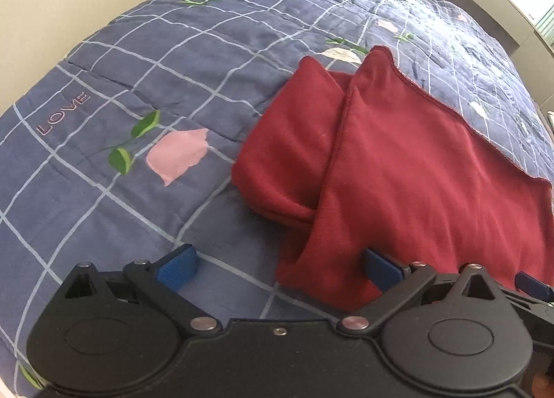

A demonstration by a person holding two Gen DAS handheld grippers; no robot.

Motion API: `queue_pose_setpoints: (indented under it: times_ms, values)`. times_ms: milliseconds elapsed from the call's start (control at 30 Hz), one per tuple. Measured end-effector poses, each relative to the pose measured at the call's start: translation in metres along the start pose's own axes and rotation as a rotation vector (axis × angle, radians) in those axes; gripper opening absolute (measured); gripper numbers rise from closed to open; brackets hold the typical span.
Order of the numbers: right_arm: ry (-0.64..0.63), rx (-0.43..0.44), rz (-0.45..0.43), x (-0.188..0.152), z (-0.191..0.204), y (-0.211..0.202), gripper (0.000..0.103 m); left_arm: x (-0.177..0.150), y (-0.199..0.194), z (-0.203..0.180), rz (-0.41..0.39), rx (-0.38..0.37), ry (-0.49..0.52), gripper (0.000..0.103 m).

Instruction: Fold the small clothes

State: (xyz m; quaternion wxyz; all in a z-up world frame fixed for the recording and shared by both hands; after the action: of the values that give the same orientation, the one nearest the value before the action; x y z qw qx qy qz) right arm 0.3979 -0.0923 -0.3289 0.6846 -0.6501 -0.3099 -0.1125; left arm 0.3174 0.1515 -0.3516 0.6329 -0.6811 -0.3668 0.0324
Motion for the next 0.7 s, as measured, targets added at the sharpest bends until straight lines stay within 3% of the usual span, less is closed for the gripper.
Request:
queue_pose_setpoints:
  times_ms: [233,467,700]
  values:
    - [0.003,0.009,0.000,-0.0004,-0.0019,0.0001,0.103,-0.0026,-0.0023,-0.0027,0.017,-0.016,-0.032,0.102]
    - [0.001,0.001,-0.005,-0.0015,0.0001,0.0004,0.103,-0.0031,-0.0049,-0.0033,0.069,-0.121,-0.101,0.102]
    - [0.005,-0.006,-0.048,-0.0081,0.0004,-0.0019,0.103,-0.0039,0.0010,-0.0059,0.081,-0.108,-0.081,0.102]
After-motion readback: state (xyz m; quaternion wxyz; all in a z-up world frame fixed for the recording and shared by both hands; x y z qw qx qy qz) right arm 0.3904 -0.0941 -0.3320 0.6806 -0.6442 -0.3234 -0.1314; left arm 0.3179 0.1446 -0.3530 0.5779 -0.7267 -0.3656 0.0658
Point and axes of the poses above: each gripper's, at about its wrist camera, not at the fingertips, and y roughly the way its jaws point, z to its left, x to its top, the point moved 2 cm from there along y, roughly the way its jaws point, and after that the axes turned 2 degrees about x, right-handed, at the moved point
